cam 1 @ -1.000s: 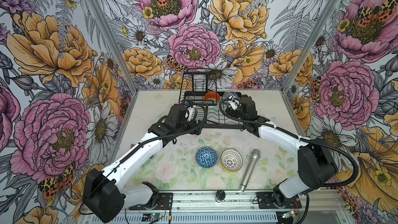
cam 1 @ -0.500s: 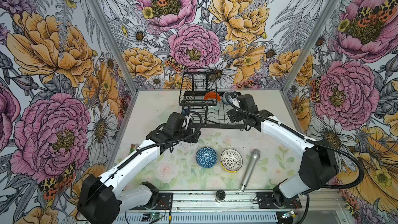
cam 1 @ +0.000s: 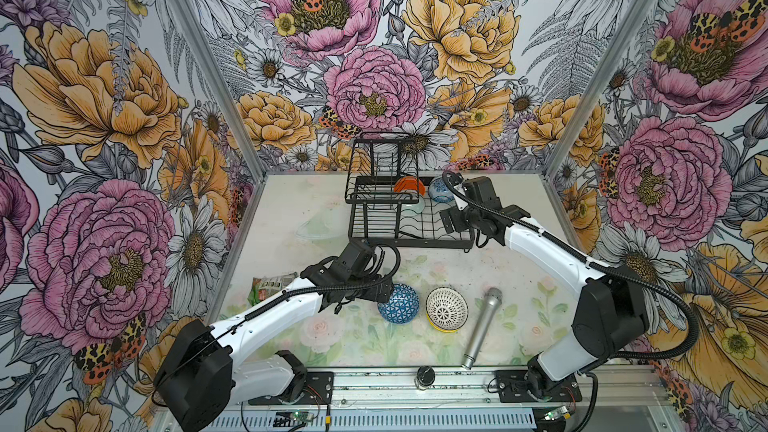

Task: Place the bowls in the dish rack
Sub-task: 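Move the left gripper to the blue-and-red patterned bowl and grip its rim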

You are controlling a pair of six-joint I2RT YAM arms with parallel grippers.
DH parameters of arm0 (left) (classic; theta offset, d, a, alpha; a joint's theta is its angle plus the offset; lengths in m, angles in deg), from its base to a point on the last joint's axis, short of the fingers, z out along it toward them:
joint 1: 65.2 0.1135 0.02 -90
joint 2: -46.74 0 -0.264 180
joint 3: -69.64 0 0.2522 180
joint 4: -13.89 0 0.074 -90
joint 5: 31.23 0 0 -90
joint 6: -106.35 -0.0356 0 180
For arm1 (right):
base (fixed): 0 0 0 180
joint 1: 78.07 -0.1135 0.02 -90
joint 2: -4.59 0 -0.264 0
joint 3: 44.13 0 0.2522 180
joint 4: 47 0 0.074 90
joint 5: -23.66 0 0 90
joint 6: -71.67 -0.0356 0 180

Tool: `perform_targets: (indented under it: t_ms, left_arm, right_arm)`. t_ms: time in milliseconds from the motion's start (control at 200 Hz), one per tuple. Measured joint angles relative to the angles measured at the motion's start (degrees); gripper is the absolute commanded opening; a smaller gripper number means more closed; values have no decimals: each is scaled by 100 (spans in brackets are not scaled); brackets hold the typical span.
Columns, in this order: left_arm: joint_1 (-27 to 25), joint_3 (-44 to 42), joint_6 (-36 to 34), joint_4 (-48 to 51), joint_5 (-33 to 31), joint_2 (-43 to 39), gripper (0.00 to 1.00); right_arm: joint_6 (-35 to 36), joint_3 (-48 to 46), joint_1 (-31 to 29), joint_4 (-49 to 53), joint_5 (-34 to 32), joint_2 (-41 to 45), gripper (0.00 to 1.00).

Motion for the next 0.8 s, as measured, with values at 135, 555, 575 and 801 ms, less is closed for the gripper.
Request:
perform_targets:
  t_ms: [135,555,575,801]
  left_arm:
    - [-170,-81,162,-2,20,201,96]
    - [-212,-304,420,-225,22,551,87]
    - [-212,-306,424,-249,22,573,86]
    - [-212,-308,468,-424,63,796,77]
  right_arm:
    - [-17,0,15,26,42,0,99]
    - [-17,0,22,46,157,0,99]
    - [-17,0,22,46,157,0,99]
    - [-15,-2,48,44,195,0,99]
